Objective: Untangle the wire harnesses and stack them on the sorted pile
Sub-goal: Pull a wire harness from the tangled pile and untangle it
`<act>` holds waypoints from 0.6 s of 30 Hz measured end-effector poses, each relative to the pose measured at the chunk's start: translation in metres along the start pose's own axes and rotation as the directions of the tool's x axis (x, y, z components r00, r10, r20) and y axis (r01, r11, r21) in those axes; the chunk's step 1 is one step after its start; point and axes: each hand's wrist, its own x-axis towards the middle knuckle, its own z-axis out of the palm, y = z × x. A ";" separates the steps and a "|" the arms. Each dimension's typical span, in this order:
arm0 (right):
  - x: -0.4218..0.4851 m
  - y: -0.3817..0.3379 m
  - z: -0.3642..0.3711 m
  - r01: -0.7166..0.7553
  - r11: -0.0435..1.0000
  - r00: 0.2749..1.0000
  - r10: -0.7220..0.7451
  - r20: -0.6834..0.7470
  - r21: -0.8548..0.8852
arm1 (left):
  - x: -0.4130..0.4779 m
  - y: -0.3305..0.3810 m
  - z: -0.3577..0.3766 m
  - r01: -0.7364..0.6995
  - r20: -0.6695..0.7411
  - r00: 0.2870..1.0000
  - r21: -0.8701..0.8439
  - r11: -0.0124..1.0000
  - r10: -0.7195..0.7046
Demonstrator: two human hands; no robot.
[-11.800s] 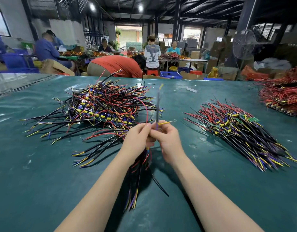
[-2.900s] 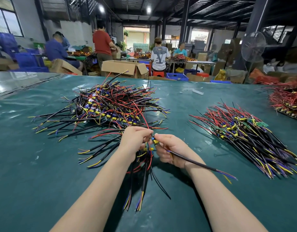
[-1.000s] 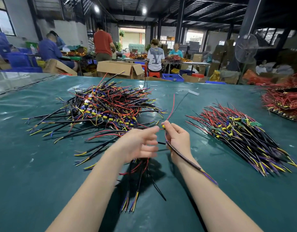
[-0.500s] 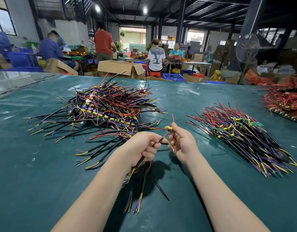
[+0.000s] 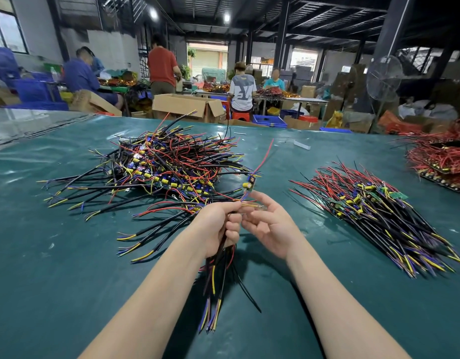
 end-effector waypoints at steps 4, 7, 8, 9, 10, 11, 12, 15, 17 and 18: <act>-0.001 0.002 0.001 0.003 0.991 1.000 -0.002 0.003 -0.137 | 0.001 0.000 0.000 -0.043 -0.087 0.995 -0.012 0.999 0.042; -0.001 0.003 0.006 0.071 0.984 0.997 -0.076 -0.020 -0.163 | 0.002 -0.002 0.001 -0.067 -0.134 0.988 0.092 0.993 0.080; 0.000 0.002 0.006 0.105 0.980 0.992 -0.115 -0.049 -0.167 | 0.002 -0.003 0.002 -0.079 -0.139 0.985 0.142 0.987 0.098; 0.000 0.002 0.006 0.137 0.975 0.985 -0.152 -0.078 -0.175 | 0.002 -0.004 0.003 -0.095 -0.141 0.982 0.198 0.976 0.124; 0.000 0.002 0.006 0.166 0.968 0.977 -0.188 -0.102 -0.189 | 0.003 -0.005 0.004 -0.115 -0.143 0.977 0.256 0.960 0.155; 0.001 0.001 0.005 0.193 0.959 0.968 -0.221 -0.120 -0.207 | 0.003 -0.005 0.003 -0.134 -0.146 0.972 0.309 0.942 0.186; 0.001 0.001 0.005 0.216 0.950 0.959 -0.250 -0.133 -0.226 | 0.004 -0.006 0.003 -0.150 -0.151 0.965 0.349 0.925 0.213; 0.001 0.002 0.006 0.252 0.925 0.939 -0.304 -0.159 -0.285 | 0.004 -0.006 0.000 -0.188 -0.163 0.951 0.371 0.909 0.263; 0.000 0.003 0.007 0.267 0.905 0.925 -0.337 -0.178 -0.330 | 0.005 -0.006 -0.001 -0.205 -0.167 0.945 0.366 0.908 0.281; 0.000 0.004 0.007 0.277 0.892 0.912 -0.361 -0.195 -0.356 | 0.005 -0.006 0.000 -0.207 -0.164 0.944 0.375 0.904 0.285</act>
